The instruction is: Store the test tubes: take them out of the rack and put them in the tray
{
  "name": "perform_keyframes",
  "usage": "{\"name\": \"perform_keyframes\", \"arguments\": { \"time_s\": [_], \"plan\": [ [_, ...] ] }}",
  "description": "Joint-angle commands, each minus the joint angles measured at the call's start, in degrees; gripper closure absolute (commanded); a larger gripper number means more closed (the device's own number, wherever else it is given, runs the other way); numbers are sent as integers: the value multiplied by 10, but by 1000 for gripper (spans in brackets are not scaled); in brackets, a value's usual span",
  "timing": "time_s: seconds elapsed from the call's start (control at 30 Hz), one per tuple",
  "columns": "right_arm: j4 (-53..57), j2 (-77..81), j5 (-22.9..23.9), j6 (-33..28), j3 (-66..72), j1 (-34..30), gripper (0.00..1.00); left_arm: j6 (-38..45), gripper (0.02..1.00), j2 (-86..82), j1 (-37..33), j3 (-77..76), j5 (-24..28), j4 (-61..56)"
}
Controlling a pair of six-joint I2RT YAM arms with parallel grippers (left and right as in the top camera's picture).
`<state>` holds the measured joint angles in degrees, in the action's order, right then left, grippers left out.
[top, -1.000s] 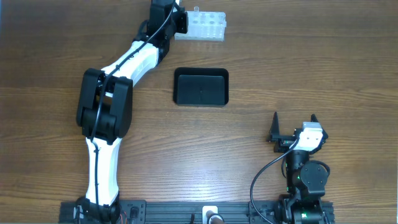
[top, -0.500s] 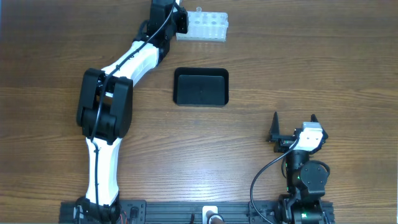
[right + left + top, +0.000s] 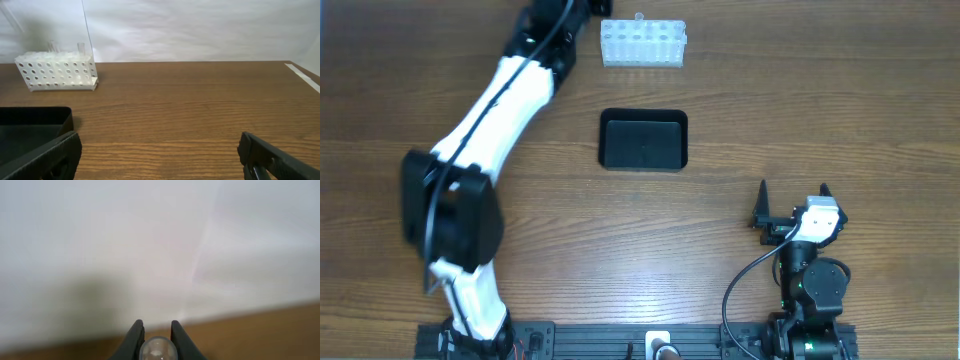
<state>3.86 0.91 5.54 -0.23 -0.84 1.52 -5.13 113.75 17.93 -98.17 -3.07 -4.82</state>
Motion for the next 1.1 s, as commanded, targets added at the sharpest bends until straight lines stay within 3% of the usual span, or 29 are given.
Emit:
{"name": "perform_keyframes", "arguments": {
  "time_s": [0.03, 0.2, 0.5, 1.1],
  "plan": [
    [-1, -4, 1, 0, 5, -3, 7, 18, 923, -90, 2, -13, 10, 30],
    [-1, -4, 1, -1, 5, -3, 9, -52, 950, -123, 25, -13, -2, 226],
    [-1, -4, 1, 0, 5, -3, 9, -252, 961, -64, 89, -12, -108, 519],
    [-1, -4, 1, 0, 5, -3, 9, -269, 954, 76, 120, -12, -93, 536]
  ]
}}
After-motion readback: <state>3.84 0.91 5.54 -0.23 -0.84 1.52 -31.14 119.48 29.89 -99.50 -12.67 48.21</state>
